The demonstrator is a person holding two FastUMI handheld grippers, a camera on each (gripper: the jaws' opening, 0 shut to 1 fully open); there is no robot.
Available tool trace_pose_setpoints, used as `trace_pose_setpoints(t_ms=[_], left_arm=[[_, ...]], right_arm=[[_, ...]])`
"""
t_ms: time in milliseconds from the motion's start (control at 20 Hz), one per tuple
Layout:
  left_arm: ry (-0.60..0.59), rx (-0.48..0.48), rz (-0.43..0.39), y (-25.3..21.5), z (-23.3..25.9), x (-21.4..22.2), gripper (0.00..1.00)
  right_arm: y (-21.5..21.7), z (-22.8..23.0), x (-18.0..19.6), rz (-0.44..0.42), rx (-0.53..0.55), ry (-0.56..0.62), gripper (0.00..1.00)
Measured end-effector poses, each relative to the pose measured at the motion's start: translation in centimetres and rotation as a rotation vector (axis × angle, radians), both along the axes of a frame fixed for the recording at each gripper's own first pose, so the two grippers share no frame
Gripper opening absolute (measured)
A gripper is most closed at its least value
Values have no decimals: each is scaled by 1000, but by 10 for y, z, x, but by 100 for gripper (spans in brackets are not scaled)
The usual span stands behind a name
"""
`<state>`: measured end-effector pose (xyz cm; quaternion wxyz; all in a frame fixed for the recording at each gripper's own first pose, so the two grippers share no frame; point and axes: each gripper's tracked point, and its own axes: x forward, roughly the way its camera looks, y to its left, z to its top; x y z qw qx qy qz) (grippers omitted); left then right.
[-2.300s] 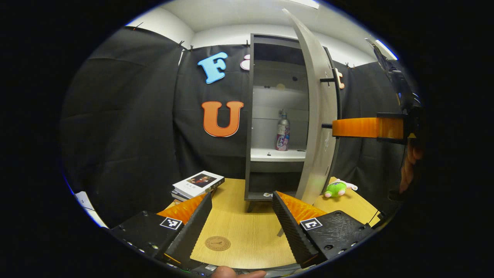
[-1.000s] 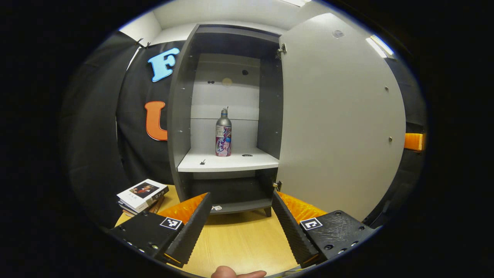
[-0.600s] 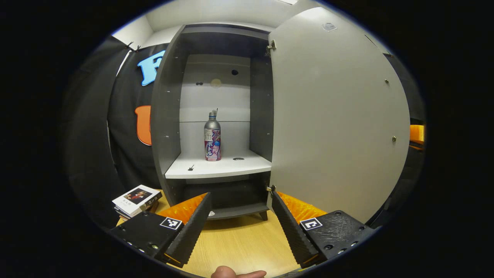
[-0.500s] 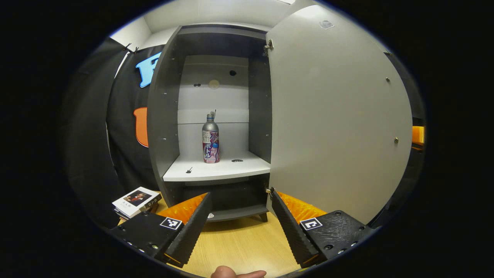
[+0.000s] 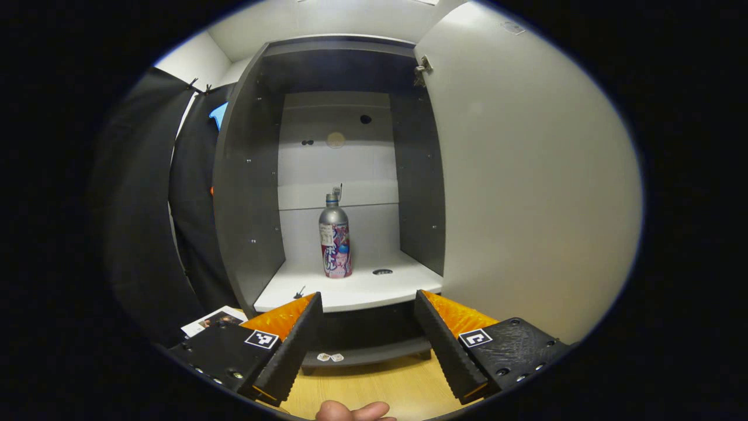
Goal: Open the cabinet door with the right hand, grasp the bottle in the cabinet with the left hand and place it on the coaster, then close the cabinet door with the right hand.
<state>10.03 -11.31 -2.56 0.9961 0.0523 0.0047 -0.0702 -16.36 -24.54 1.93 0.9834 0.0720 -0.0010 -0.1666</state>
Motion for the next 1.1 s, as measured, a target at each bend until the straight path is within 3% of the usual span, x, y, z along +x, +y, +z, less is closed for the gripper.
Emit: trace_pose_setpoints(t_ms=[50, 100, 300, 350, 550, 750, 800, 850, 1100], left_arm=[[4, -2, 10, 3, 1, 17, 96], [12, -13, 17, 4, 3, 34, 96], [-11, -38, 60, 11, 27, 103, 96], [-12, -39, 68, 13, 33, 117, 100], [-28, -34, 90, 18, 47, 169, 96], [-41, -63, 122, 28, 54, 207, 96], [-45, -60, 134, 31, 56, 214, 96], [-52, -56, 146, 35, 58, 220, 96], [-37, -72, 151, 38, 51, 244, 96]], right_arm=[[-4, 0, 1, -7, -12, 14, 92], [-5, 1, 4, -6, -17, 25, 98], [-9, -6, 10, -3, -61, 62, 98], [-9, -8, 12, 1, -78, 74, 98], [-6, -19, 20, 7, -129, 132, 98], [-3, -25, 29, 24, -132, 163, 99], [-3, -26, 30, 27, -132, 166, 94], [-2, -27, 32, 27, -132, 169, 99], [-3, -33, 38, 23, -115, 194, 99]])
